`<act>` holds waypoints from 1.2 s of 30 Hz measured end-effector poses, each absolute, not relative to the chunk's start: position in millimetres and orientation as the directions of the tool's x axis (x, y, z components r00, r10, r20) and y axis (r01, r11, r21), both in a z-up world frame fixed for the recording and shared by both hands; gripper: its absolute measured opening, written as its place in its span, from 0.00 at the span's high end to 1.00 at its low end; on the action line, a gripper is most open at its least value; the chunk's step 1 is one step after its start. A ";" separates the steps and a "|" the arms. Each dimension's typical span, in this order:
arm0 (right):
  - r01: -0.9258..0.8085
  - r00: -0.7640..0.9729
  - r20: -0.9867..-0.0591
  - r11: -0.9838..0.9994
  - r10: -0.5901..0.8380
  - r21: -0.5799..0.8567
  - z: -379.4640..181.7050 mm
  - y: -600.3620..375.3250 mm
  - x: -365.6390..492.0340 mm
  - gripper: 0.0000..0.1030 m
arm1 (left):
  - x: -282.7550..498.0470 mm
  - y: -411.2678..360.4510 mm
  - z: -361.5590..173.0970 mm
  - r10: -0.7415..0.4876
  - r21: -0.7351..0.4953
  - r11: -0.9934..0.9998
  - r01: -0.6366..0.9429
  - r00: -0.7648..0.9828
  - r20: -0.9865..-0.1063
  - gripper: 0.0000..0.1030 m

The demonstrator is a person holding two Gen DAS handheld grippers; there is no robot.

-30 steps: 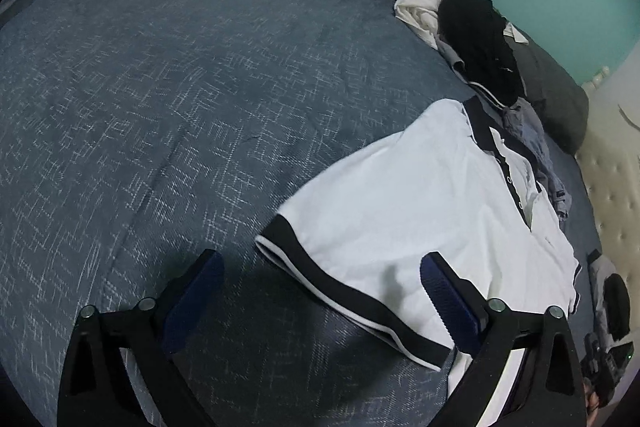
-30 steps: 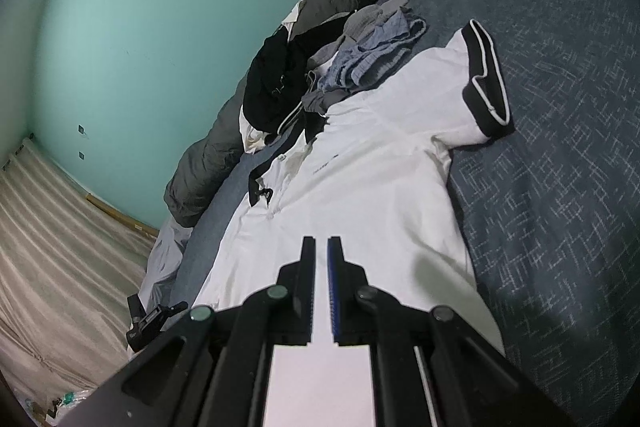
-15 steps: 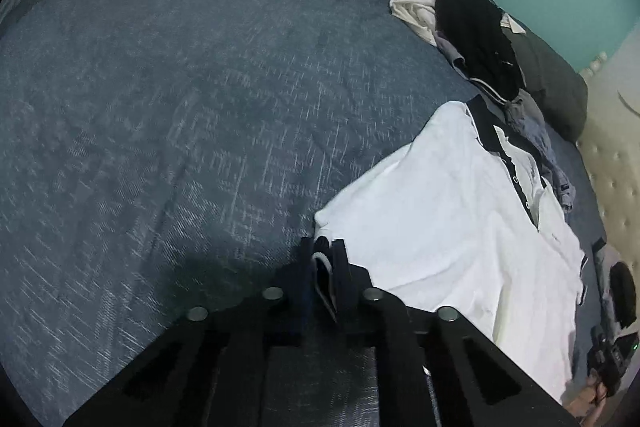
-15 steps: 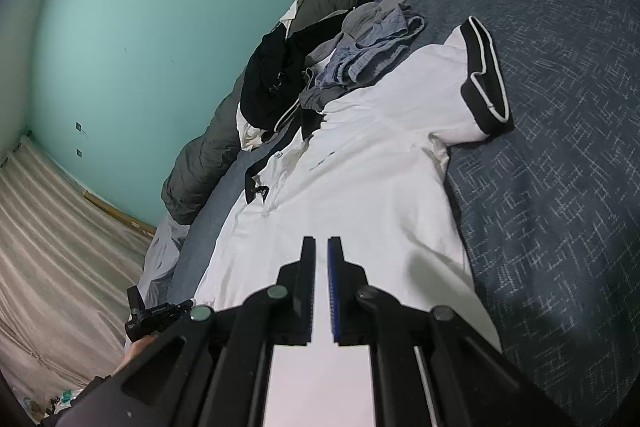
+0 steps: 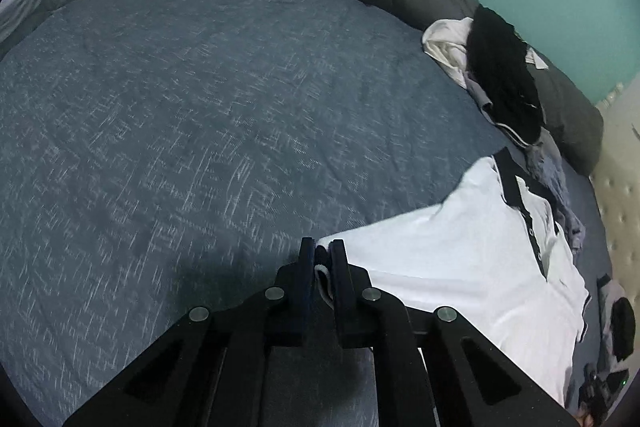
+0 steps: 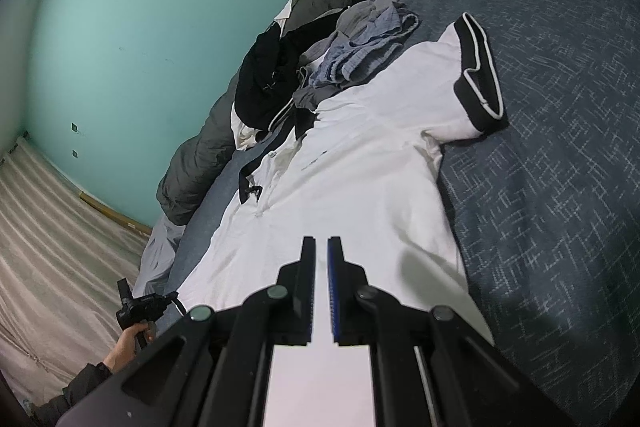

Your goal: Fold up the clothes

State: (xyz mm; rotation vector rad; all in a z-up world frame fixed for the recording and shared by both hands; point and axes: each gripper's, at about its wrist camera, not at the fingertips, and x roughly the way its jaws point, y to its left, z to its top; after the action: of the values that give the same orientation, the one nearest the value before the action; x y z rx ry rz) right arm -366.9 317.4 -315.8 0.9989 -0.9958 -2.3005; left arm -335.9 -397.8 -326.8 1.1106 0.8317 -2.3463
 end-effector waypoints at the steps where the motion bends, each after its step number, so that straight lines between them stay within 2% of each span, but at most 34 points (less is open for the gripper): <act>1: 0.106 -0.642 -0.444 -0.646 -0.625 0.756 -315.8 317.0 -367.4 0.94 | -338.3 -400.0 -328.1 -0.110 -0.338 -0.733 0.590 -0.594 -0.797 0.92; 12: 0.105 -0.632 -0.454 -0.649 -0.628 0.753 -320.2 314.2 -369.7 0.94 | -342.2 -399.0 -360.3 -0.065 -0.353 -0.698 0.622 -0.547 -0.835 0.89; 13: 0.104 -0.633 -0.454 -0.649 -0.627 0.753 -319.7 314.1 -369.9 0.94 | -339.8 -398.8 -359.1 -0.065 -0.356 -0.696 0.623 -0.548 -0.834 0.85; 15: 0.103 -0.635 -0.450 -0.646 -0.628 0.756 -319.3 314.6 -369.4 0.94 | -335.3 -397.2 -352.2 -0.072 -0.346 -0.704 0.620 -0.548 -0.834 0.66; 16: 0.103 -0.636 -0.447 -0.643 -0.629 0.759 -318.8 314.8 -369.3 0.94 | -332.7 -396.6 -347.9 -0.082 -0.337 -0.710 0.618 -0.548 -0.833 0.47; 17: 0.104 -0.636 -0.443 -0.640 -0.631 0.761 -318.3 315.0 -369.1 0.94 | -329.5 -395.8 -343.0 -0.094 -0.327 -0.716 0.617 -0.549 -0.831 0.41; 21: 0.108 -0.638 -0.431 -0.628 -0.639 0.771 -316.6 315.7 -368.6 0.94 | -310.9 -387.9 -321.3 -0.121 -0.312 -0.730 0.609 -0.563 -0.817 0.41; 25: 0.109 -0.637 -0.422 -0.618 -0.645 0.779 -315.9 316.7 -368.1 0.94 | -305.8 -355.0 -315.3 -0.038 -0.358 -0.764 0.537 -0.591 -0.806 0.41; 29: 0.102 -0.639 -0.416 -0.608 -0.647 0.788 -316.4 319.2 -368.2 0.94 | -305.3 -318.2 -330.4 0.057 -0.415 -0.760 0.500 -0.585 -0.809 0.41; 36: 0.099 -0.644 -0.413 -0.606 -0.644 0.789 -315.0 322.1 -368.0 0.94 | -304.4 -298.1 -350.5 0.108 -0.463 -0.722 0.514 -0.578 -0.809 0.41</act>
State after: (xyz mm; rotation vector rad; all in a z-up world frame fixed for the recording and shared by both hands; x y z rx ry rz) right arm -368.0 322.1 -315.0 0.9826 -1.0540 -2.2668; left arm -304.4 -298.1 -350.5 1.2885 1.0248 -2.3771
